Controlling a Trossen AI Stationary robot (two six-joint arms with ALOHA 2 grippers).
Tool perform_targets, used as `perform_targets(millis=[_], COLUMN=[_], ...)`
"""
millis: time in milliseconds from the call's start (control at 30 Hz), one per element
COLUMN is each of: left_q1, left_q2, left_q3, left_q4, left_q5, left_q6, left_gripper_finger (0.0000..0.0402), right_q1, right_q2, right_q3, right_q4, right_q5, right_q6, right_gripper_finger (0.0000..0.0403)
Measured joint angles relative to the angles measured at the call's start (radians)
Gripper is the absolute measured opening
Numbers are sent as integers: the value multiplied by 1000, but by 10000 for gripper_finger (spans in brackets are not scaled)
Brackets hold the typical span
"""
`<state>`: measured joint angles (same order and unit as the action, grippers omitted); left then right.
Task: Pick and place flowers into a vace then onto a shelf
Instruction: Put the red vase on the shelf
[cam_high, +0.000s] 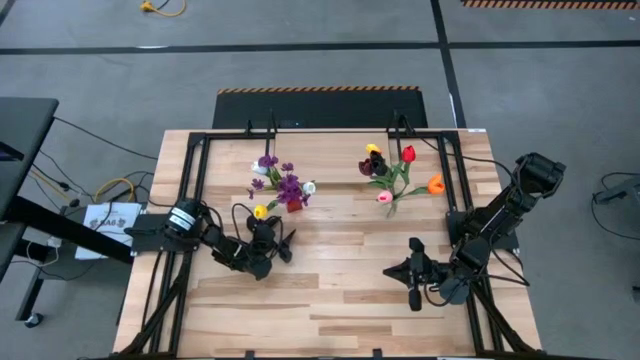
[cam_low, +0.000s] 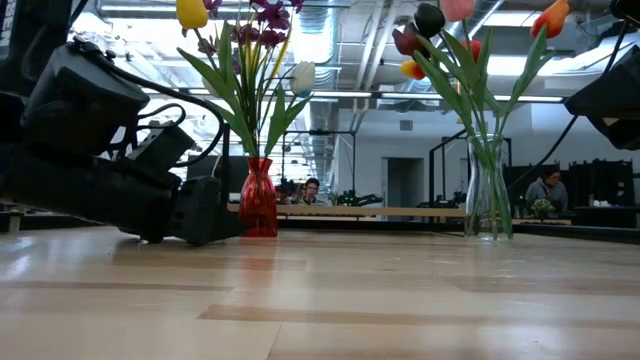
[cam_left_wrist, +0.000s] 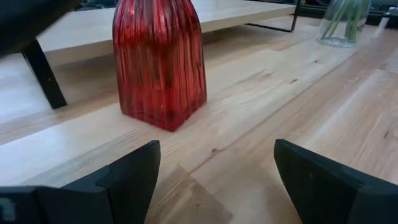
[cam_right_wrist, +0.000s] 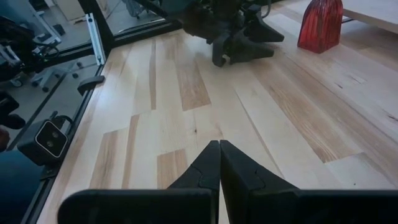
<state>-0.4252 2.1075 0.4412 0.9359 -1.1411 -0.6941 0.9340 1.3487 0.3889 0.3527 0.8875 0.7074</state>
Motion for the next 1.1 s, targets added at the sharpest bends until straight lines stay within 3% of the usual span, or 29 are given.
perform_targets(millis=[267, 567, 733, 900, 1100], left_q1=[0, -2, -14, -63, -93], left_q2=[3, 4, 6, 10, -8], left_q3=[41, 104, 127, 123, 119], left_q4=[-5, 4, 5, 27, 111], left_q5=[13, 98, 8, -196, -237], left_q6=[9, 175, 228, 242, 296], left_gripper_finger=[305, 305, 305, 305, 305], right_q1=[0, 0, 0, 0, 0], right_q2=[0, 0, 0, 0, 0], right_q3=[0, 0, 0, 0, 0], right_q4=[0, -1, -5, -6, -8], right_q5=[0, 0, 0, 0, 0], right_q6=[0, -7, -7, -7, -8], right_gripper_finger=[0, 0, 0, 0, 0])
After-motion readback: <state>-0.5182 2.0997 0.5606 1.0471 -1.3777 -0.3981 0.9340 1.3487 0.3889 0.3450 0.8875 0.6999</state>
